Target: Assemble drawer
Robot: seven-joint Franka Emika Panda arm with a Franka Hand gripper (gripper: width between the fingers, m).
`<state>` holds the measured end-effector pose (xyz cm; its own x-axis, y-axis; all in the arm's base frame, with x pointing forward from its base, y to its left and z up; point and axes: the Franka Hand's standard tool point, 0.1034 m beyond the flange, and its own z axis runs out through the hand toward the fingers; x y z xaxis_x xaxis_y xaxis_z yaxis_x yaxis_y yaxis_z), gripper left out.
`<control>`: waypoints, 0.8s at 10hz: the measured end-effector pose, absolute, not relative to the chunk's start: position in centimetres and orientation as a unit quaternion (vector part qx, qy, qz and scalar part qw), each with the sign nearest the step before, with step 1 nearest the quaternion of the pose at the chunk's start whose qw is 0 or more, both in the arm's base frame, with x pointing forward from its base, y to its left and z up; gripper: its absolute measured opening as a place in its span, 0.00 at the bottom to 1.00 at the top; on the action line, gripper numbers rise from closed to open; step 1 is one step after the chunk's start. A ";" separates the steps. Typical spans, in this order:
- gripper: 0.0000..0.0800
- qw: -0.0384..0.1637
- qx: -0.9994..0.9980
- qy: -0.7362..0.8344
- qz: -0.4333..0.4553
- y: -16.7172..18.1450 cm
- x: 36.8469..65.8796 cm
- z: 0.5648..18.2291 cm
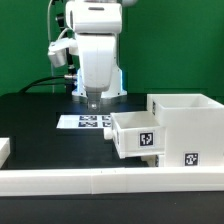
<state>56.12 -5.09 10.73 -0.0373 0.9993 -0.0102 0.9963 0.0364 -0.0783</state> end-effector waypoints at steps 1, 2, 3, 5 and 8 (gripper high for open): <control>0.81 0.024 -0.693 -0.719 0.032 -5.1 56.1 10.7; 0.81 0.036 -0.688 -0.724 0.022 -5.4 56.0 10.4; 0.81 0.053 -0.690 -0.722 0.012 -5.7 56.2 9.3; 0.81 0.091 -0.689 -0.718 -0.018 -6.2 57.3 7.6; 0.81 0.100 -0.687 -0.719 -0.023 -4.6 58.2 6.6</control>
Offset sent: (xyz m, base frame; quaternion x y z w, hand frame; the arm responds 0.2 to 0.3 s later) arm 0.0254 0.0164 -0.0241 0.0050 0.1981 -0.0224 0.9799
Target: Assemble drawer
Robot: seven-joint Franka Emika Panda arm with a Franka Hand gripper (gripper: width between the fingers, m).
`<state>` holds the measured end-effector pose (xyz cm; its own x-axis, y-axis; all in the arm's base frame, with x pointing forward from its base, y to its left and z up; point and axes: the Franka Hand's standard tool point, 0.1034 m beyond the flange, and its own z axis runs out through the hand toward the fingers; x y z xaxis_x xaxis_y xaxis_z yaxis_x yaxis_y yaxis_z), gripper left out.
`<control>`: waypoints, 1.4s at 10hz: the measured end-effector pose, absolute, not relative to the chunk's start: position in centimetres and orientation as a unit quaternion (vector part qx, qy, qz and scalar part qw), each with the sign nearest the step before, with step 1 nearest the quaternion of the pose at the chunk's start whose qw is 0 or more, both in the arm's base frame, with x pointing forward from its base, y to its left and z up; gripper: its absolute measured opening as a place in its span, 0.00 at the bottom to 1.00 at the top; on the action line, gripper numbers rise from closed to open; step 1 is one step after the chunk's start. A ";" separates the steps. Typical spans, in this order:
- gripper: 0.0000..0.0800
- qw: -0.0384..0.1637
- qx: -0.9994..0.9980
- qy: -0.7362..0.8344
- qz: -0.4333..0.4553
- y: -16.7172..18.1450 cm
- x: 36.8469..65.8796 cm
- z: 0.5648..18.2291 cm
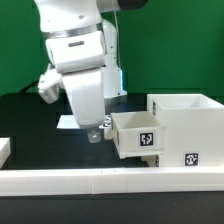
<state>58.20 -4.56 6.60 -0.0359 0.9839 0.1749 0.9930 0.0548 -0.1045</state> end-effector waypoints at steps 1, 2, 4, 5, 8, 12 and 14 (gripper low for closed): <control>0.81 0.098 -0.691 -0.716 -0.026 -3.8 58.3 6.4; 0.81 0.098 -0.694 -0.713 -0.028 -2.7 58.4 6.2; 0.81 0.099 -0.697 -0.709 -0.029 -1.1 58.6 6.4; 0.81 0.100 -0.702 -0.704 -0.030 -0.2 58.7 6.5; 0.81 0.099 -0.716 -0.690 -0.030 1.5 58.9 6.6; 0.81 0.100 -0.715 -0.691 -0.028 1.5 58.9 6.5; 0.81 0.102 -0.700 -0.706 -0.030 3.0 58.8 6.5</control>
Offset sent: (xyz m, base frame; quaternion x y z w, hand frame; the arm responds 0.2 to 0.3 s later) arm 0.0060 0.0356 0.0100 -0.0157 -0.0031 0.0070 0.9998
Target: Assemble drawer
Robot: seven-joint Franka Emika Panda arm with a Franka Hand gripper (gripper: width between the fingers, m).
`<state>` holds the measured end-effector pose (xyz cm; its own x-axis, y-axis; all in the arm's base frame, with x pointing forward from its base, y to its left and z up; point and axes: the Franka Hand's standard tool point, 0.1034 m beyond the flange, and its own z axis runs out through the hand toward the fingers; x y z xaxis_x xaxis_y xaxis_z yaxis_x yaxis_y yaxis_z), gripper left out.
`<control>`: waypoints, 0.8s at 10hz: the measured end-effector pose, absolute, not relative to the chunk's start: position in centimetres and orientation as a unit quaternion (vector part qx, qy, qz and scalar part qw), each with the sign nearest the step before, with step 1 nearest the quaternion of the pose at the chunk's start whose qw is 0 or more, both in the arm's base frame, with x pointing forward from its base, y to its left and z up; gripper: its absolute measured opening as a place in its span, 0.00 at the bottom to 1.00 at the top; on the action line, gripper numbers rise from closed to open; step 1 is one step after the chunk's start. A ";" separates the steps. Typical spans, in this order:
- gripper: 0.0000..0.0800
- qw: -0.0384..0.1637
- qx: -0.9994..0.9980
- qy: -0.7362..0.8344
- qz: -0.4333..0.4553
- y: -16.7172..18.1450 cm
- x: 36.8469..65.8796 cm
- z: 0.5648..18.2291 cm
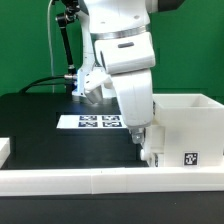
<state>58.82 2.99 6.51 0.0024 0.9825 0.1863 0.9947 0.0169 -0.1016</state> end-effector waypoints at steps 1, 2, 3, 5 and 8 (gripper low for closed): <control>0.81 0.104 -0.697 -0.709 -0.032 3.8 58.9 6.5; 0.81 0.101 -0.701 -0.705 -0.034 3.8 59.0 6.5; 0.81 0.102 -0.704 -0.702 -0.033 3.8 59.0 6.5; 0.81 0.100 -0.698 -0.709 -0.029 1.7 58.6 6.6; 0.81 0.088 -0.711 -0.698 -0.022 -3.1 57.4 8.6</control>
Offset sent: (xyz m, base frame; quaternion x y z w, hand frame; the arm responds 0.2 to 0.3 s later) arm -0.0004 0.0078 -0.0015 -0.0251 -0.0115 0.0312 0.9991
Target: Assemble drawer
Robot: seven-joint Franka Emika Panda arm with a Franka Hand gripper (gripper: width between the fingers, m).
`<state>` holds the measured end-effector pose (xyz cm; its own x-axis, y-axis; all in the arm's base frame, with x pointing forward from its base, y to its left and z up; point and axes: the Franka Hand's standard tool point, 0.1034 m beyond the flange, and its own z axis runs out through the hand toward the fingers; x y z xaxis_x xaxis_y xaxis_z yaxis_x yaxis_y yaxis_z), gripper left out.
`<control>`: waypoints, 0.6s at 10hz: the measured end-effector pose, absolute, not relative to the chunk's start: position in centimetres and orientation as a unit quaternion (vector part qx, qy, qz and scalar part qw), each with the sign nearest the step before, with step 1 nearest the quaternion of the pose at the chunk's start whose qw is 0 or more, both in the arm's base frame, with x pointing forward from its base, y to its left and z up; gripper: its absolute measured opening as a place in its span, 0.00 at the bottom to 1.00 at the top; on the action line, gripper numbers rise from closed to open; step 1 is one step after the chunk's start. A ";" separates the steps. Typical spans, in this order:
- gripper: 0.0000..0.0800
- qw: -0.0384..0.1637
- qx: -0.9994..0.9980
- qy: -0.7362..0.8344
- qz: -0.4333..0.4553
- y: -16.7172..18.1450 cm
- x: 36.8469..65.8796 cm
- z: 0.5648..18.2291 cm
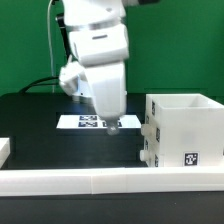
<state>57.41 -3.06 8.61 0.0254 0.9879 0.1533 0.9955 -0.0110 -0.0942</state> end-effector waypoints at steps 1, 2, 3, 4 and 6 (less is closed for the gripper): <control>0.81 0.090 -0.710 -0.698 -0.021 -2.9 57.3 8.4; 0.81 0.091 -0.710 -0.698 -0.020 -3.0 57.3 8.2; 0.81 0.091 -0.711 -0.697 -0.020 -3.0 57.3 8.2; 0.81 0.092 -0.711 -0.697 -0.020 -3.0 57.2 8.2; 0.81 0.092 -0.711 -0.697 -0.020 -3.0 57.2 8.1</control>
Offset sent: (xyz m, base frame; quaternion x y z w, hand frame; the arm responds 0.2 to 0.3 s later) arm 0.0000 0.0000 0.0000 0.0000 0.0000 0.0000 1.0000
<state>57.22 -3.01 8.12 0.0272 0.9873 0.1562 0.9946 -0.0111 -0.1031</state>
